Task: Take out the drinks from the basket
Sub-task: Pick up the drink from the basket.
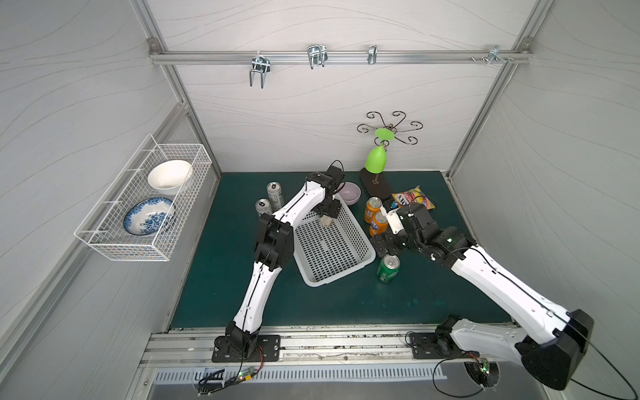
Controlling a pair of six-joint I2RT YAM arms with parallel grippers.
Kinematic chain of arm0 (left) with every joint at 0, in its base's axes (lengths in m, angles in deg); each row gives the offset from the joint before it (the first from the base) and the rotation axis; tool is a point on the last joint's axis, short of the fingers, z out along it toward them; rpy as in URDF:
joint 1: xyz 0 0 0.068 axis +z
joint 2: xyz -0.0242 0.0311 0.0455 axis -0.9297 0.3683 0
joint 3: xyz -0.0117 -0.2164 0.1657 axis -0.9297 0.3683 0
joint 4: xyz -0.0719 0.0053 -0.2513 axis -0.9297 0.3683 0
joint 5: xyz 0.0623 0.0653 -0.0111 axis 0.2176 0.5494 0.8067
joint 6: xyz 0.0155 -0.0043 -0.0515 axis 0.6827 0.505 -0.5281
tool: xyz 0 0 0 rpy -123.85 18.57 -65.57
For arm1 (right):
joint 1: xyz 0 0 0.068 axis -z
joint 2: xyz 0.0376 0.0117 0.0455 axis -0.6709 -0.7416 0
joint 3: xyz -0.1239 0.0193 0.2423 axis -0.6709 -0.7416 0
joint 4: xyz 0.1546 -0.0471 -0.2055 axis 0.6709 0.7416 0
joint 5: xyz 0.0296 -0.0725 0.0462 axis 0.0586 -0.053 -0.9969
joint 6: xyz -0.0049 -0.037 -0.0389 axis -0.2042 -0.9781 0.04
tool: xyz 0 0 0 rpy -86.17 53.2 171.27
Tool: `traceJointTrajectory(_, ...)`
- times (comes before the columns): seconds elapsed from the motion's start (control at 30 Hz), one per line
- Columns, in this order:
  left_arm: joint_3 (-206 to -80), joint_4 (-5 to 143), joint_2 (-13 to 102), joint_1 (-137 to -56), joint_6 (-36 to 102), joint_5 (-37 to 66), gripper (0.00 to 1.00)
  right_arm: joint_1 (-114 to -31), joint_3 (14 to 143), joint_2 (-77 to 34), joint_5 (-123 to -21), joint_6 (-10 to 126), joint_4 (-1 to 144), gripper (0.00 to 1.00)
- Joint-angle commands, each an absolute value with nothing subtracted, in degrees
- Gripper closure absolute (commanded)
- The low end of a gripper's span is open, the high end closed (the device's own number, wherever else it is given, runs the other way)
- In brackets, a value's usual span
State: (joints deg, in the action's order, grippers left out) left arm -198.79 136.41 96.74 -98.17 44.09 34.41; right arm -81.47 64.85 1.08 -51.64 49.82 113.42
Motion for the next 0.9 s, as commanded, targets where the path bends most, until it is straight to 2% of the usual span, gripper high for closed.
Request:
traceJointTrajectory(0.0,-202.2,137.7,97.6,-98.5,44.9,35.5,0.28,-81.1,65.1,1.4,-51.3,49.5,113.0,0.01)
traceJointTrajectory(0.23,-202.2,138.0,95.8,-98.5,45.1,35.1,0.37,-81.0,65.1,1.5,-51.3,49.4,113.1,0.01)
traceJointTrajectory(0.5,-199.3,138.1,90.1,-98.5,45.3,33.8,0.42,-80.9,64.9,1.7,-51.3,49.3,113.3,0.01)
traceJointTrajectory(0.87,-191.3,138.3,76.5,-98.4,45.7,33.0,0.43,-80.9,64.6,2.6,-52.0,49.7,113.5,0.01)
